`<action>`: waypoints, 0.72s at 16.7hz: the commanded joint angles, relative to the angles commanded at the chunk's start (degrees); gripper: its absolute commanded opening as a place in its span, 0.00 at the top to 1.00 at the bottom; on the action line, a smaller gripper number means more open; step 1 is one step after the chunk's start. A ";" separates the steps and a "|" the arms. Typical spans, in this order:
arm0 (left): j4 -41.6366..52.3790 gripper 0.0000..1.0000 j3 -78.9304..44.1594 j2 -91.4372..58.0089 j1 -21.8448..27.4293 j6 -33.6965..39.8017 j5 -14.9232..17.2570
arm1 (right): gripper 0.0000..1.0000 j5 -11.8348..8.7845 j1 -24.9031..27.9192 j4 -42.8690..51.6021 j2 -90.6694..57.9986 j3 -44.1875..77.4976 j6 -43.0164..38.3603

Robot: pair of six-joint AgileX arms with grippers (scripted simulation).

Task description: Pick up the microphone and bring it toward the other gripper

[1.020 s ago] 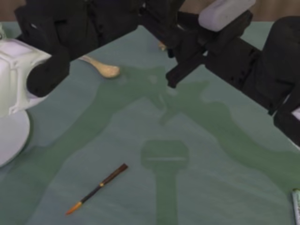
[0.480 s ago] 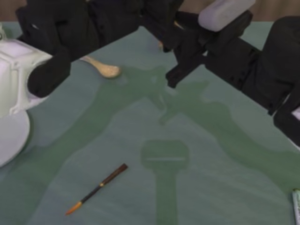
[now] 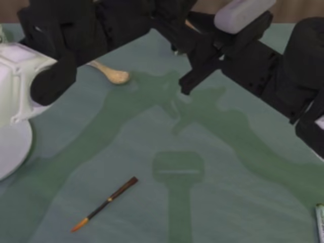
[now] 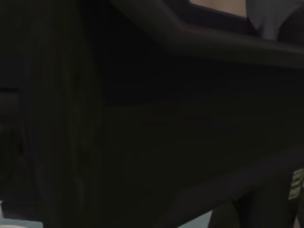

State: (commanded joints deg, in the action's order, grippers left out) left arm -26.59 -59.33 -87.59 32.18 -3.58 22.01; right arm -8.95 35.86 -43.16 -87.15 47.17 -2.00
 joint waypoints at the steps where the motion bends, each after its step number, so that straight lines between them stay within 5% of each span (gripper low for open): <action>1: 0.00 1.00 0.00 0.00 0.00 0.00 0.00 | 0.47 0.00 0.00 0.00 0.00 0.00 0.00; 7: 0.00 1.00 0.00 0.00 0.00 0.00 0.00 | 0.02 0.00 0.00 0.00 0.00 0.00 0.00; 12: 0.00 1.00 0.00 0.00 0.00 0.00 0.00 | 0.00 0.00 0.00 0.00 0.00 0.00 0.00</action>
State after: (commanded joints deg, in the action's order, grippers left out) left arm -26.59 -59.33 -87.59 32.18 -3.58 22.01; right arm -8.95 35.86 -43.16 -87.15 47.17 -2.00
